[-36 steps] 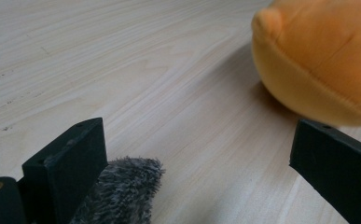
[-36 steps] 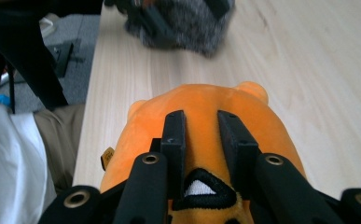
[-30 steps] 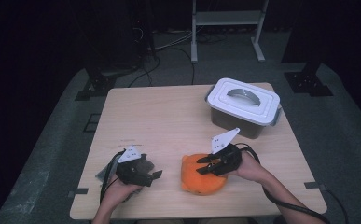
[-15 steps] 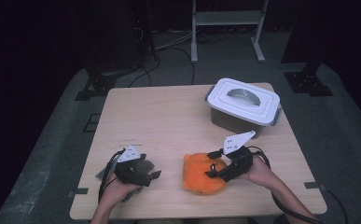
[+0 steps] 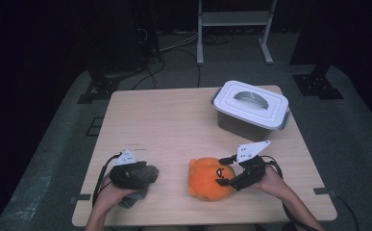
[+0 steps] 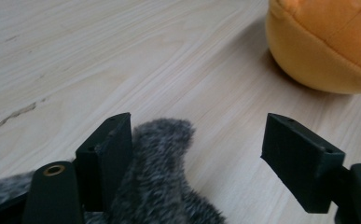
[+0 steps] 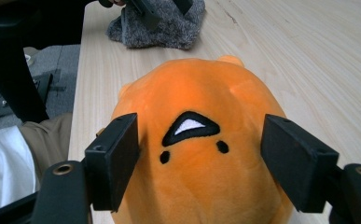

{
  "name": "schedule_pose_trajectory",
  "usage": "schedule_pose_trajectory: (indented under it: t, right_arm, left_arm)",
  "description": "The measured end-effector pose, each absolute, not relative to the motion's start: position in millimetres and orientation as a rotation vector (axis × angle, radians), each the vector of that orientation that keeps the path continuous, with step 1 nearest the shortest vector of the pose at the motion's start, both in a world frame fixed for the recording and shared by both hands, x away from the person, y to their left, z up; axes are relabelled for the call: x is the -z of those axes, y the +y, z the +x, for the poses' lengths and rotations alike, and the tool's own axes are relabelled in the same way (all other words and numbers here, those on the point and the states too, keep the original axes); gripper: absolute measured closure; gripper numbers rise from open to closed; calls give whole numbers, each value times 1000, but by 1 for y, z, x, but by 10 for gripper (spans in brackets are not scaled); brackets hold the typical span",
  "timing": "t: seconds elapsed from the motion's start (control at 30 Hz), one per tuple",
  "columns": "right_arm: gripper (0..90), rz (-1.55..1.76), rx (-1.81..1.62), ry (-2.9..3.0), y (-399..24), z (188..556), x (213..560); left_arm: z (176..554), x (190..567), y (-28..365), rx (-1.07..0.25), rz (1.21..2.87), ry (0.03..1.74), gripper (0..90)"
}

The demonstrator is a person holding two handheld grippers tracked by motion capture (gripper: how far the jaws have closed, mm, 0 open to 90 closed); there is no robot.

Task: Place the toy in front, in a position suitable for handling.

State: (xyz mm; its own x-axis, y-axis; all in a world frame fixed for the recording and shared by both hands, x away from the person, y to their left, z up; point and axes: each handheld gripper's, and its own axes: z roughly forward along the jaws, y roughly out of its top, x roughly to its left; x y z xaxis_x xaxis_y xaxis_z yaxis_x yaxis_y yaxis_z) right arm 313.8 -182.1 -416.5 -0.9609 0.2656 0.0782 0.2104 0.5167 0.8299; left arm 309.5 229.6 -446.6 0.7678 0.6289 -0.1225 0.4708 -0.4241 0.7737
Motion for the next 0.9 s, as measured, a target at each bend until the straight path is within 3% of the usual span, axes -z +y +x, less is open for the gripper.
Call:
schedule_pose_trajectory:
  t: [0.47, 0.9]
  right_arm:
    - [255, 441, -1502, 2654, -184, 313, 425]
    - [249, 465, -1528, 2634, -185, 313, 429]
  left_arm:
    - [313, 459, 237, -275, 2217, 785, 556]
    - [315, 466, 232, -289, 2275, 793, 579]
